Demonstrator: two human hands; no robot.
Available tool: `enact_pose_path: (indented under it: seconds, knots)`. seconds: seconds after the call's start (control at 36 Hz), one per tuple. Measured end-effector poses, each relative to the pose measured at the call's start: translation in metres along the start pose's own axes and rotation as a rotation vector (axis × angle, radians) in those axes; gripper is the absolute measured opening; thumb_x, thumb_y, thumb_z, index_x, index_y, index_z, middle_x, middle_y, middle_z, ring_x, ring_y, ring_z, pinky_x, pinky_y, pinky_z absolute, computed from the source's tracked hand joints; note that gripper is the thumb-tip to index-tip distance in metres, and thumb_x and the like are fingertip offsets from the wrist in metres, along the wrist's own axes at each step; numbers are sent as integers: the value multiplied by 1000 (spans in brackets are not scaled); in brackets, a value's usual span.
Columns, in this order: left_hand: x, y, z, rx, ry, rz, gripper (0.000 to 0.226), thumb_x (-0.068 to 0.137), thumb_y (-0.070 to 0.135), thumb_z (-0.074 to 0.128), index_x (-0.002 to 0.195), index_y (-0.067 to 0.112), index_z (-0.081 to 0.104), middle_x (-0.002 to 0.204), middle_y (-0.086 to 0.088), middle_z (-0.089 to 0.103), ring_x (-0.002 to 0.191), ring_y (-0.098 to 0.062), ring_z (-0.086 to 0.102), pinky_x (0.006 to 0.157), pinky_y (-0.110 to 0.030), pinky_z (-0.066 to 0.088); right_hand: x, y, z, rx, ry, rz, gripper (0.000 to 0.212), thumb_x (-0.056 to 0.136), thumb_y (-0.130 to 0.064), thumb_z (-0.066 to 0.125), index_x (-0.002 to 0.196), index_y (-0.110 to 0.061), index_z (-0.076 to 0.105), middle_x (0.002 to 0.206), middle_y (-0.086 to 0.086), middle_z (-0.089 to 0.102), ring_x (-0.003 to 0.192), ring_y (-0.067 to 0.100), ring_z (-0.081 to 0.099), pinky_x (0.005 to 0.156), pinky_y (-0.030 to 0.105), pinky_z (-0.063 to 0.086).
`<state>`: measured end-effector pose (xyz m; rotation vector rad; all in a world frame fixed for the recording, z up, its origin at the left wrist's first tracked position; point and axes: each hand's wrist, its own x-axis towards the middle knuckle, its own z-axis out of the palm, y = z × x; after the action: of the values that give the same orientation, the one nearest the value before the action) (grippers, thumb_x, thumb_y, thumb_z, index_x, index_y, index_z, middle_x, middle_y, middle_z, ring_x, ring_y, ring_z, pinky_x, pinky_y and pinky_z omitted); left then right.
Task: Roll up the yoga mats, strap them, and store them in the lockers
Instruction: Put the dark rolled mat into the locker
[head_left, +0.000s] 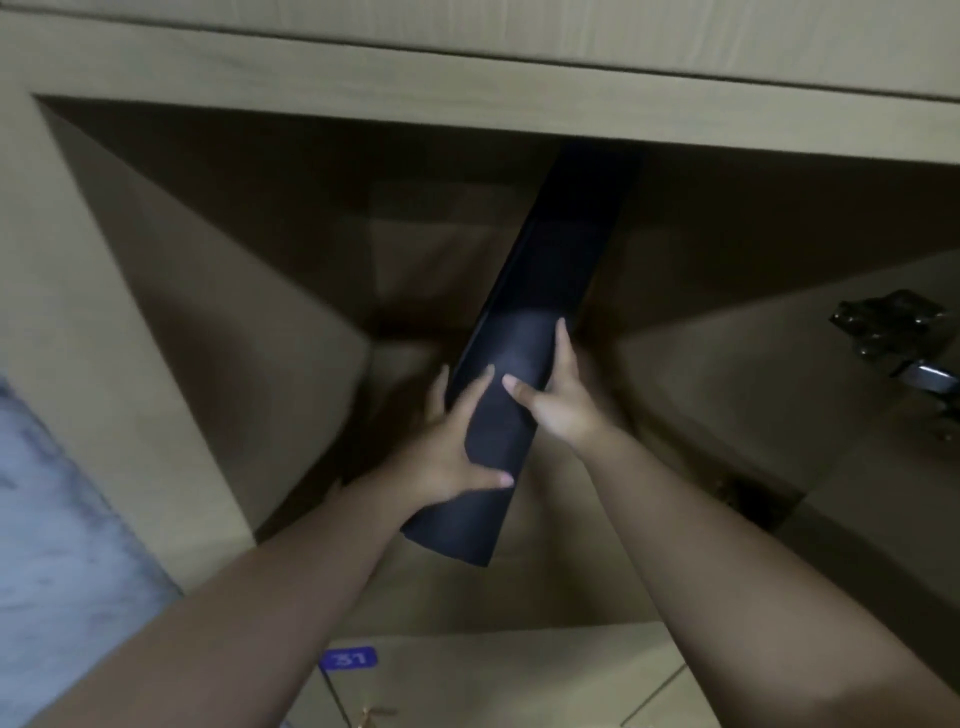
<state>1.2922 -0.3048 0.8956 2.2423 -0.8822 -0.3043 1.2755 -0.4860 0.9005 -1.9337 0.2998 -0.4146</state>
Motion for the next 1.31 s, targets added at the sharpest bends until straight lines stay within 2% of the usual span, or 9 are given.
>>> enact_pose_path:
  seconds: [0.11, 0.22, 0.31, 0.36, 0.53, 0.75, 0.94, 1.17, 1.31]
  knots:
    - [-23, -1, 16, 233, 21, -55, 117, 73, 52, 77, 134, 64, -22, 151, 11, -36, 147, -33, -5, 110, -46, 31, -3, 3, -1, 2, -1, 12, 120, 66, -61, 73, 153, -39, -7, 164, -4, 0, 150, 13, 4, 121, 45, 19]
    - [-24, -1, 8, 260, 98, -59, 105, 82, 43, 71, 143, 56, -13, 156, 6, -27, 147, -31, 4, 108, -42, 33, -5, -8, 8, 16, 46, 12, 99, 87, -29, 72, 156, -28, 1, 162, 5, 14, 148, 21, 18, 119, 44, 24]
    - [-28, -13, -2, 409, 213, -89, 95, 87, 39, 66, 147, 53, -6, 160, 4, -18, 147, -30, -1, 116, -46, 18, -10, -17, 17, -154, 77, 38, 71, 96, -12, 56, 155, -19, 16, 150, 11, 40, 135, 27, 42, 109, 34, 36]
    - [-32, -24, -4, 433, 226, -93, 90, 90, 40, 62, 148, 51, -6, 160, 4, -17, 148, -29, -8, 119, -48, 8, -19, -17, 21, -227, 99, 59, 63, 97, -6, 49, 153, -15, 22, 146, 13, 45, 129, 28, 47, 101, 29, 38]
    - [-34, -18, 3, 503, 174, -155, 86, 96, 42, 52, 146, 48, -17, 157, -2, -28, 145, -31, -22, 116, -53, -1, -60, -9, 19, -264, 112, 116, 74, 97, -20, 56, 156, -25, 12, 160, 1, 25, 142, 21, 34, 108, 28, 30]
    - [-53, -8, 3, 473, 133, -86, 74, 98, 36, 48, 152, 40, -3, 159, -4, -23, 146, -28, -21, 117, -51, -3, -109, -18, -7, -229, 250, 95, 76, 95, -21, 59, 155, -29, 13, 156, -1, 32, 137, 22, 41, 107, 31, 36]
    - [-81, 34, 17, 343, 117, 160, 73, 98, 36, 50, 153, 37, 2, 160, -2, -21, 146, -24, -21, 119, -48, -3, -168, -45, -19, -160, 478, -30, 74, 96, -14, 58, 155, -19, 15, 159, 2, 24, 146, 15, 24, 120, 37, 25]
    - [-127, 119, 44, 140, 56, 471, 74, 98, 30, 52, 152, 42, 3, 160, 7, -19, 138, -7, -27, 120, -43, -3, -264, -80, -54, -318, 706, -134, 70, 98, -21, 55, 155, -20, 15, 159, -5, 24, 141, -2, 18, 114, 18, 19]
    - [-155, 177, 60, 38, 41, 665, 69, 97, 28, 53, 152, 39, 13, 161, 9, -12, 146, -10, -19, 121, -42, -1, -324, -94, -93, -455, 899, -166, 63, 99, -18, 52, 154, -17, 20, 158, -2, 25, 148, 8, 12, 119, 24, 13]
